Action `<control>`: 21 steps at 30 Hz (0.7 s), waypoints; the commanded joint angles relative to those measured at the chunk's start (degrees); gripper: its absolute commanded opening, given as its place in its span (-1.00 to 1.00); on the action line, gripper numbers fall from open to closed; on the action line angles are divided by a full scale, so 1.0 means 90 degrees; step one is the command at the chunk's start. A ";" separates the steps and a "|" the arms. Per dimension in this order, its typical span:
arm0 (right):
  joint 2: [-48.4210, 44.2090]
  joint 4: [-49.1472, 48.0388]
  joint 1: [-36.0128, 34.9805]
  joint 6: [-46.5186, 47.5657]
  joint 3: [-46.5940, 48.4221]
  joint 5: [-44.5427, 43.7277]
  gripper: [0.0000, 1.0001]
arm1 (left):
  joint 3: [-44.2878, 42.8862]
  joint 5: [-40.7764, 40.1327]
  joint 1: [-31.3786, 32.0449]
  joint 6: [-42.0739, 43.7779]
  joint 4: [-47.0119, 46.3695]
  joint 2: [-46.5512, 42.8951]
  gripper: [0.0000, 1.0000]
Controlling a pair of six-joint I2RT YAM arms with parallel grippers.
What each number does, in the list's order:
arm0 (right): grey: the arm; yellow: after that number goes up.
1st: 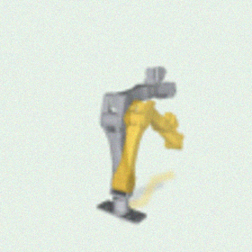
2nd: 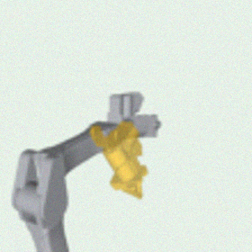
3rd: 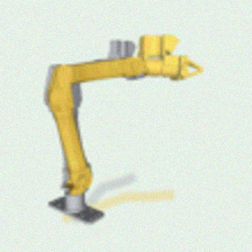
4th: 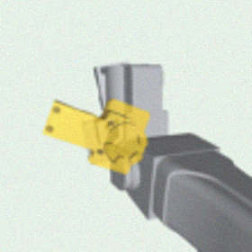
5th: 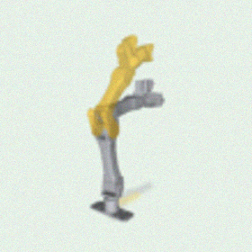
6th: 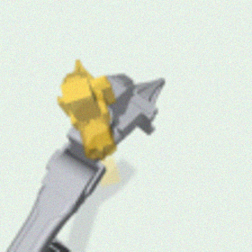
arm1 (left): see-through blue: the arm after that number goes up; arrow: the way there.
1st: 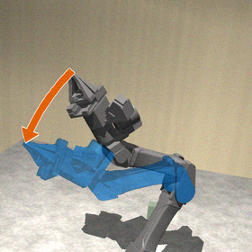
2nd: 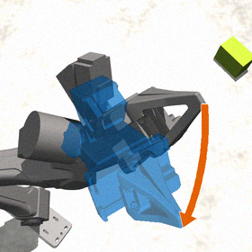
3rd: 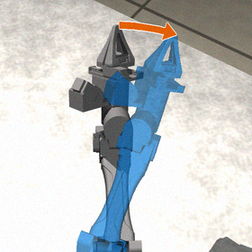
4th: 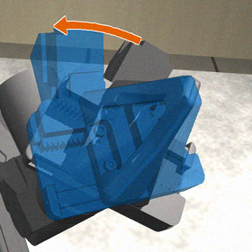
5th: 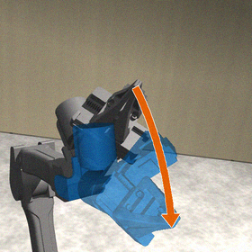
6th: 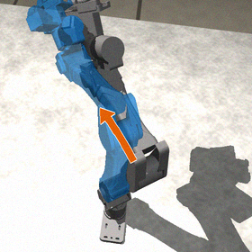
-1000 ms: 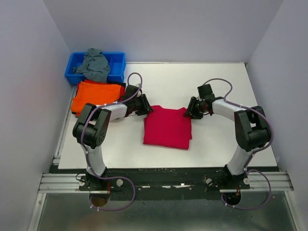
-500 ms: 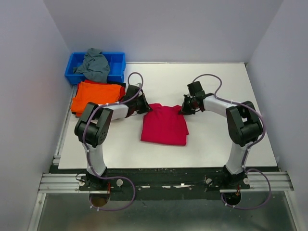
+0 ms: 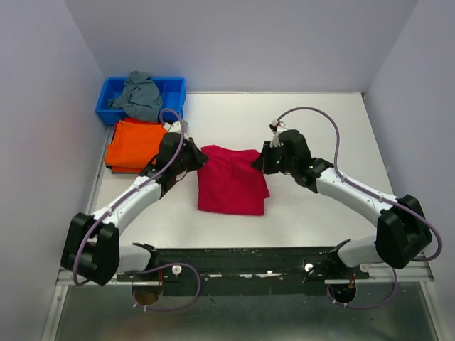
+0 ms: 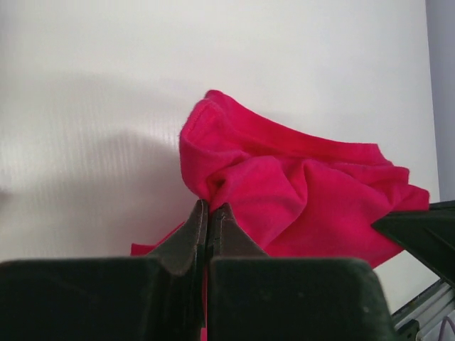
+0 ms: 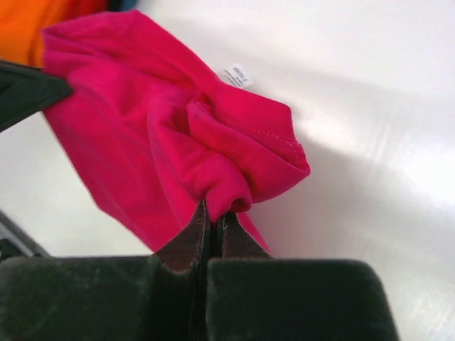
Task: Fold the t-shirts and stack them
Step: Put the neatly folded tshirt into the corner of the board with both arms
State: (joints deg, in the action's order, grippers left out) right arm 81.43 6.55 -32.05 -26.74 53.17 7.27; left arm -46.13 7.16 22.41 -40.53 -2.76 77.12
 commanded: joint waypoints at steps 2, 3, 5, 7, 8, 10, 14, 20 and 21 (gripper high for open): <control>-0.0395 -0.0658 -0.0666 0.0413 0.0049 -0.0133 -0.99 | -0.0176 -0.0911 -0.0224 0.0186 0.1466 -0.1097 -1.00; -0.0386 -0.0659 -0.0773 0.0393 0.0195 -0.0143 -0.99 | -0.0371 -0.1048 -0.0331 0.0274 0.1798 -0.1224 -1.00; -0.0250 -0.0591 -0.0930 0.0354 0.0584 -0.0105 -0.99 | -0.0733 -0.1360 -0.0575 0.0392 0.2287 -0.1468 -1.00; -0.0025 -0.0464 -0.1135 0.0344 0.1131 -0.0056 -0.99 | -0.1103 -0.1507 -0.0868 0.0519 0.2736 -0.1635 -1.00; 0.0102 -0.0454 -0.1223 0.0325 0.1385 -0.0046 -0.99 | -0.1327 -0.1624 -0.1005 0.0597 0.3000 -0.1674 -1.00; 0.0365 -0.0376 -0.1369 0.0267 0.1902 -0.0007 -0.99 | -0.1680 -0.1946 -0.1278 0.0714 0.3372 -0.1752 -1.00; 0.0961 -0.0308 -0.1565 0.0071 0.3006 0.0169 -0.99 | -0.2343 -0.2309 -0.2146 0.0900 0.3792 -0.1734 -1.00; 0.2112 0.0199 -0.1790 -0.0105 0.4890 0.0442 -0.99 | -0.3476 -0.2230 -0.3232 0.1076 0.4203 -0.1373 -1.00; 0.2308 0.0278 -0.1819 -0.0124 0.5106 0.0481 -0.99 | -0.3691 -0.2318 -0.3320 0.1115 0.4300 -0.1266 -1.00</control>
State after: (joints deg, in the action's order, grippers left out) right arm 97.14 4.43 -47.59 -26.63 91.37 9.15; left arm -72.31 -8.40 -3.31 -33.58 31.42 63.11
